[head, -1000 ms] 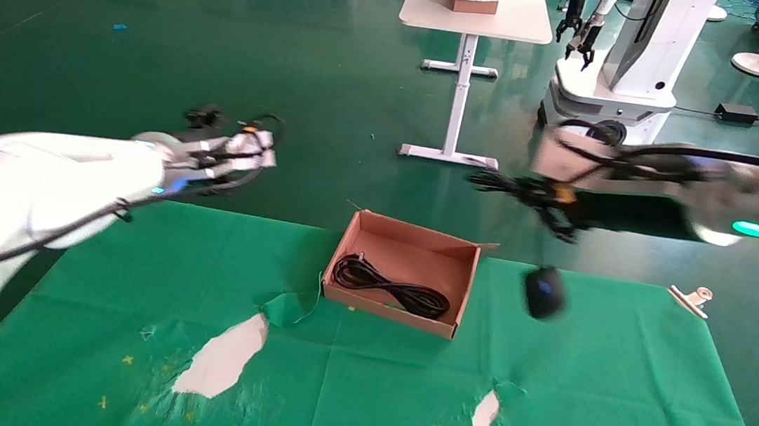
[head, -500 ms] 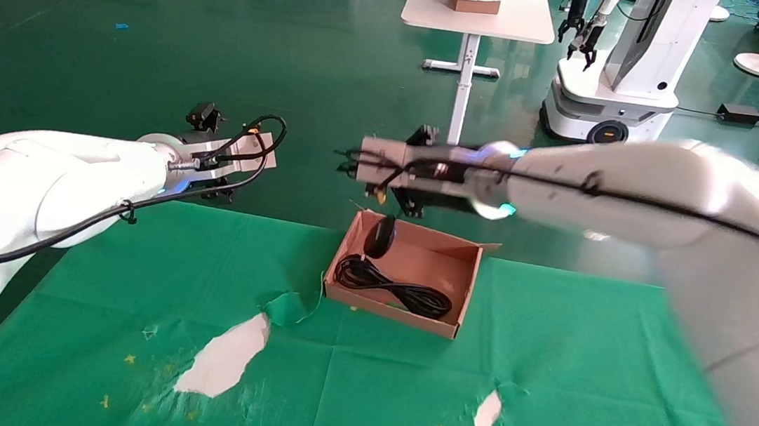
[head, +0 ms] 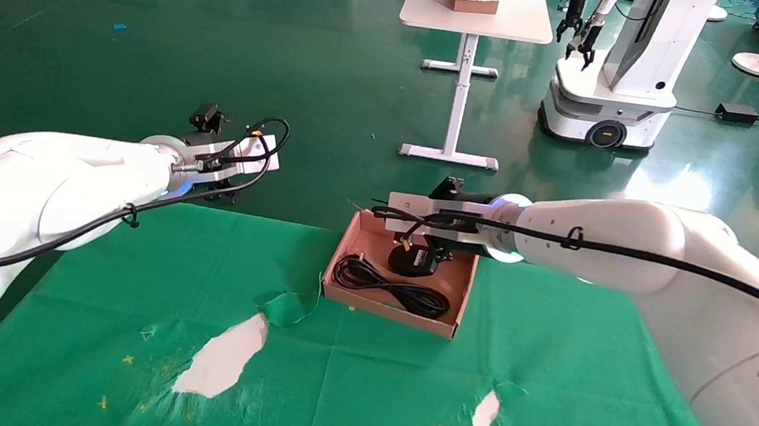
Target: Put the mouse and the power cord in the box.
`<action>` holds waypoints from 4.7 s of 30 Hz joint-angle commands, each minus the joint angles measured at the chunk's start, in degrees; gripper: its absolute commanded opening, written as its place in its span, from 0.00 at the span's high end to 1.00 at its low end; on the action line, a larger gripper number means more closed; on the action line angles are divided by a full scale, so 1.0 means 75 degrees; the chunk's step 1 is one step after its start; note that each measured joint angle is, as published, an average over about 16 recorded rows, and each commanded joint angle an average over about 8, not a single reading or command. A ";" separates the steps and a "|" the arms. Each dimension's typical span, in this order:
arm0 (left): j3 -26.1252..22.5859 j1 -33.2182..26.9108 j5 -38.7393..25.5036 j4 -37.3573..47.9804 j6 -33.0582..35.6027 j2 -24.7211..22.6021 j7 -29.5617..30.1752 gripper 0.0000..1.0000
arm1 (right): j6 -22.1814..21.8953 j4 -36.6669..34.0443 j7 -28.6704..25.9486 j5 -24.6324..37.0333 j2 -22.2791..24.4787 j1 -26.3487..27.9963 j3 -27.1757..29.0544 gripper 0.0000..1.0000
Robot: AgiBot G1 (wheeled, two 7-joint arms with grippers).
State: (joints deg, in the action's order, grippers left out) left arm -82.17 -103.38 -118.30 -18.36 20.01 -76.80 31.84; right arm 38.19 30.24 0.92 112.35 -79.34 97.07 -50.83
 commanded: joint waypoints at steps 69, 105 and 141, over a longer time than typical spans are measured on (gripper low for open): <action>0.2678 0.1728 0.3054 -0.2446 0.2730 0.1800 -0.0702 0.00 | 0.5525 0.5042 -0.1359 -0.8177 0.5148 -0.4117 0.4052 0.00; 0.7980 0.5049 0.9216 -0.6690 0.7934 0.5055 -0.2523 0.00 | 0.6332 0.5771 -0.1545 -0.9409 0.5913 -0.4726 0.4623 0.00; 0.8872 0.5612 1.0254 -0.7403 0.8807 0.5605 -0.2824 0.00 | 0.6331 0.5769 -0.1543 -0.9416 0.5916 -0.4727 0.4620 0.00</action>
State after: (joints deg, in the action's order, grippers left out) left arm -15.53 -61.22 -41.28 -73.97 86.16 -34.70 10.63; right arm 85.68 73.50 -10.65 41.72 -34.96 61.61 -16.18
